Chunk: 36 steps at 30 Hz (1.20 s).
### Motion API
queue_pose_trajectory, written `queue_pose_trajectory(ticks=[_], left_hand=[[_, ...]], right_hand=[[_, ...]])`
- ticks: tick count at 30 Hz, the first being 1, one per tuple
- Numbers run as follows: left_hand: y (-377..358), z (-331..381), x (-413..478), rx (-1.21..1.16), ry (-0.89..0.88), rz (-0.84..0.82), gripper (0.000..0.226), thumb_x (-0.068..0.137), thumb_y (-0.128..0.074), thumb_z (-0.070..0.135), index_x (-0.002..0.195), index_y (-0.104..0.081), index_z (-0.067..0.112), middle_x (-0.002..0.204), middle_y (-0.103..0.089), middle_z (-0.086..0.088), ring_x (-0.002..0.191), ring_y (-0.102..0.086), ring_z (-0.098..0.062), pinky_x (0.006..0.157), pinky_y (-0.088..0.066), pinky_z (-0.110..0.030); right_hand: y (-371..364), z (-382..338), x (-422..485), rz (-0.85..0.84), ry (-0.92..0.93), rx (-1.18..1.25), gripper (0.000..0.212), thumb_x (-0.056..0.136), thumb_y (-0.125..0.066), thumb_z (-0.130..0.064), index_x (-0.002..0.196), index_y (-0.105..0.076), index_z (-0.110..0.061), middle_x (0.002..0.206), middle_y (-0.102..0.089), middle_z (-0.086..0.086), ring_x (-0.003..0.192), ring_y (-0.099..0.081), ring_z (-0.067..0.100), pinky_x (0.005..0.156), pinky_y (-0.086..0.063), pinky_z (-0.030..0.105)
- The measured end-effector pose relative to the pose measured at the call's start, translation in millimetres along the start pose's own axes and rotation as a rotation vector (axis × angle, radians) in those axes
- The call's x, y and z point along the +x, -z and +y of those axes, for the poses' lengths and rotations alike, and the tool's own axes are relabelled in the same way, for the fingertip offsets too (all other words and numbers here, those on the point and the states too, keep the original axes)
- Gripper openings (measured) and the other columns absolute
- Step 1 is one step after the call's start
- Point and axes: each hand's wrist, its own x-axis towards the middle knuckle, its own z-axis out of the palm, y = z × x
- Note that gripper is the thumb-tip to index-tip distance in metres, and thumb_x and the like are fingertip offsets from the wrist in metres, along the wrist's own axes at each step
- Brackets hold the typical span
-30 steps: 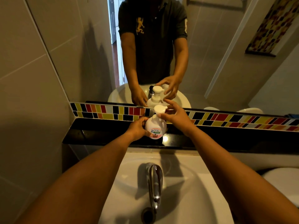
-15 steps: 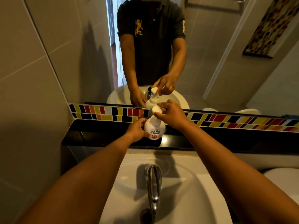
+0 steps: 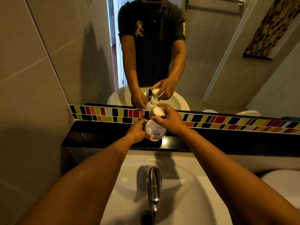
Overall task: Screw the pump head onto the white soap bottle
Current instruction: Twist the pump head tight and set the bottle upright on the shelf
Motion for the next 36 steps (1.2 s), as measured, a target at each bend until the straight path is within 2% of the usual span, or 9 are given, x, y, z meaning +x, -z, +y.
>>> queue_pose_trajectory(ticks=[3,6,15,18,21,24,27,33,36], left_hand=[[-1,0,1,0.01,0.0,-0.001,0.068,0.068,-0.086,0.01,0.128,-0.054,0.018,0.133,-0.063,-0.008,0.124,-0.059,-0.029,0.103,-0.05,-0.047],[-1,1,1,0.022,0.004,0.002,0.067,0.069,-0.085,0.01,0.128,-0.054,0.019,0.133,-0.062,-0.008,0.124,-0.059,-0.03,0.103,-0.05,-0.049],[-1,1,0,0.005,0.006,-0.003,0.071,0.069,-0.085,0.011,0.131,-0.052,0.017,0.135,-0.062,-0.008,0.125,-0.058,-0.03,0.103,-0.05,-0.05],[-1,1,-1,0.012,0.001,0.004,0.071,0.069,-0.085,0.011,0.131,-0.051,0.017,0.136,-0.061,-0.009,0.126,-0.058,-0.03,0.104,-0.05,-0.048],[0,1,-2,0.011,0.003,0.007,0.072,0.069,-0.085,0.011,0.132,-0.051,0.016,0.135,-0.061,-0.009,0.125,-0.058,-0.03,0.103,-0.05,-0.048],[1,2,-2,0.005,0.006,0.006,0.072,0.068,-0.086,0.01,0.131,-0.052,0.015,0.134,-0.061,-0.009,0.124,-0.058,-0.03,0.103,-0.05,-0.046],[1,2,-1,0.001,0.003,-0.001,0.072,0.067,-0.086,0.008,0.13,-0.053,0.016,0.134,-0.061,-0.009,0.125,-0.057,-0.029,0.103,-0.05,-0.047],[2,3,-2,-0.006,0.0,-0.009,0.071,0.066,-0.086,0.006,0.128,-0.054,0.016,0.132,-0.062,-0.01,0.122,-0.059,-0.03,0.102,-0.051,-0.048],[2,3,-1,0.0,-0.003,-0.008,0.071,0.066,-0.086,0.007,0.128,-0.054,0.017,0.132,-0.063,-0.009,0.122,-0.059,-0.03,0.101,-0.051,-0.049]], right_hand=[[1,5,-5,0.004,0.013,0.06,0.058,0.09,-0.065,-0.031,0.143,-0.046,-0.017,0.14,-0.056,0.011,0.122,-0.057,0.025,0.098,-0.051,0.038],[1,3,-4,0.015,0.008,0.057,0.054,0.091,-0.065,-0.028,0.14,-0.049,-0.015,0.136,-0.059,0.012,0.12,-0.058,0.026,0.099,-0.051,0.041],[-10,-1,0,0.135,-0.075,0.032,0.05,0.087,-0.07,-0.036,0.126,-0.048,-0.014,0.123,-0.064,0.011,0.108,-0.063,0.025,0.085,-0.055,0.034],[-14,0,1,0.163,-0.08,0.056,0.052,0.085,-0.071,-0.038,0.125,-0.048,-0.014,0.123,-0.064,0.011,0.108,-0.064,0.026,0.087,-0.056,0.037],[-12,4,0,0.12,-0.068,0.124,0.055,0.083,-0.073,-0.038,0.127,-0.048,-0.016,0.126,-0.063,0.011,0.111,-0.063,0.025,0.091,-0.056,0.039],[-4,9,-4,0.002,-0.049,0.238,0.064,0.085,-0.073,-0.034,0.14,-0.043,-0.022,0.136,-0.058,0.01,0.12,-0.059,0.026,0.096,-0.055,0.045],[2,14,-7,-0.076,-0.056,0.278,0.063,0.092,-0.065,-0.029,0.148,-0.037,-0.025,0.14,-0.055,0.012,0.121,-0.059,0.029,0.089,-0.058,0.037],[4,11,-7,-0.075,-0.064,0.332,0.053,0.091,-0.066,-0.017,0.14,-0.044,-0.016,0.131,-0.061,0.017,0.109,-0.064,0.03,0.063,-0.056,0.018],[3,11,-7,-0.066,-0.068,0.356,0.051,0.091,-0.067,-0.016,0.137,-0.045,-0.014,0.129,-0.062,0.016,0.106,-0.065,0.029,0.062,-0.056,0.019]])
